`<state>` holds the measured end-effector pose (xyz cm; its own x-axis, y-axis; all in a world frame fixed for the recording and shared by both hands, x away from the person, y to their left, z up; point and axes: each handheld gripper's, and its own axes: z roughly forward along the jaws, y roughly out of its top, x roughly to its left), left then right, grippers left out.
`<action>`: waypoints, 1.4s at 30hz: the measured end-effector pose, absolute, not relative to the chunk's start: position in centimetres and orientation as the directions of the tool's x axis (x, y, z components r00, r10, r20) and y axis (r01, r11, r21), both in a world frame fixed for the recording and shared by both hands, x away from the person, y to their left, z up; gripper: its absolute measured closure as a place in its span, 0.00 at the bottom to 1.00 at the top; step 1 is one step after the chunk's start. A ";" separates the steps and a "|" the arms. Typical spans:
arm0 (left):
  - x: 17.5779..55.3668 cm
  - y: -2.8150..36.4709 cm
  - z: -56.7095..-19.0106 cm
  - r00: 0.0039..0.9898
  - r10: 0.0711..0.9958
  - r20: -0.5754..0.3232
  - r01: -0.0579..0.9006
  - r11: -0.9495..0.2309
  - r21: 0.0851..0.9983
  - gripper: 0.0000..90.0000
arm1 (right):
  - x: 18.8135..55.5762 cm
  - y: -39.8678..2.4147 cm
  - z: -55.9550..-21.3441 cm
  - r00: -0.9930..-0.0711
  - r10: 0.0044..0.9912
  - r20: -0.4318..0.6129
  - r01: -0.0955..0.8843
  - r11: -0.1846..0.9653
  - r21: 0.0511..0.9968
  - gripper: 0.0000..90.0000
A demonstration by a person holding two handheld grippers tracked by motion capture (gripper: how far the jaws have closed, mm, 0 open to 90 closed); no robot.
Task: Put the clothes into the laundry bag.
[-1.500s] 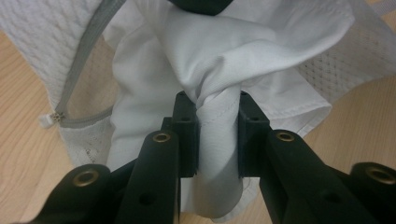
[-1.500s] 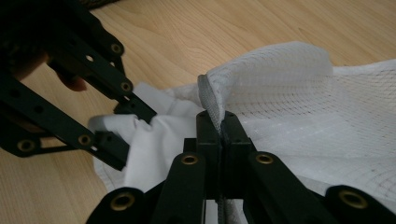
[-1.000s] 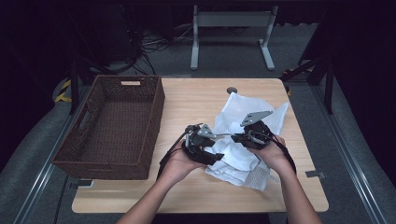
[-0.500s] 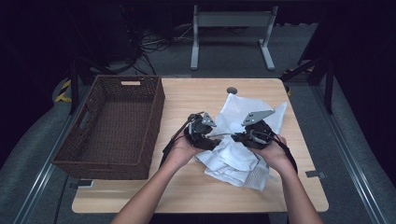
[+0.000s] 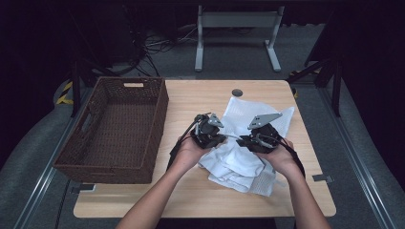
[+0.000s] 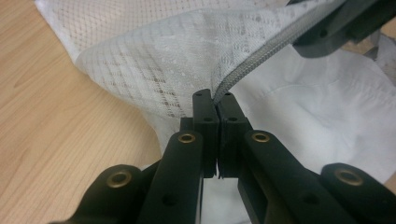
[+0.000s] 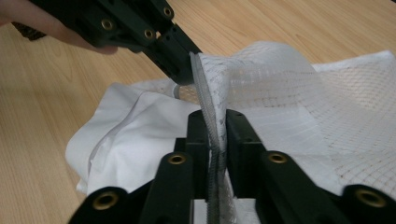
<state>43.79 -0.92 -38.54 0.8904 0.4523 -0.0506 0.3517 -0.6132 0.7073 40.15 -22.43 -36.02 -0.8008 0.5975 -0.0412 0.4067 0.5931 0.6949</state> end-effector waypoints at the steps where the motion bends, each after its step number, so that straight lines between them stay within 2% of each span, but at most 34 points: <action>1: 43.8 -0.8 -38.5 0.890 0.453 -0.055 0.356 -0.614 0.704 0.99 | 40.1 -22.5 -36.1 -0.797 0.603 -0.040 0.413 0.591 0.693 0.84; 8: 43.9 -0.3 -38.2 0.885 0.459 -0.072 0.372 -0.607 0.702 0.99 | 37.6 -24.3 -36.6 -0.747 0.658 -0.096 0.439 0.596 0.672 0.62; 14: 43.9 -0.4 -38.2 0.891 0.449 -0.073 0.367 -0.613 0.700 0.99 | 35.2 -26.7 -38.8 -0.717 0.687 -0.119 0.470 0.603 0.645 0.59; 16: 43.8 -0.4 -38.2 0.890 0.449 -0.079 0.370 -0.610 0.700 0.99 | 34.7 -27.4 -39.7 -0.706 0.700 -0.107 0.492 0.594 0.637 0.64; 20: 43.6 -0.4 -38.2 0.891 0.446 -0.081 0.369 -0.610 0.701 0.99 | 34.7 -28.3 -40.5 -0.706 0.702 -0.093 0.514 0.599 0.614 0.88; 22: 43.4 -0.3 -38.2 0.893 0.442 -0.086 0.369 -0.609 0.702 0.99 | 34.8 -28.4 -40.5 -0.703 0.706 -0.085 0.520 0.592 0.616 0.96; 29: 42.0 0.3 -38.3 0.902 0.414 -0.122 0.374 -0.610 0.698 0.99 | 36.2 -29.0 -40.1 -0.685 0.720 -0.109 0.523 0.590 0.615 0.98; 42: 40.0 0.4 -38.9 0.919 0.356 -0.172 0.368 -0.608 0.703 0.99 | 43.1 -27.9 -39.9 -0.669 0.738 -0.085 0.532 0.555 0.640 0.98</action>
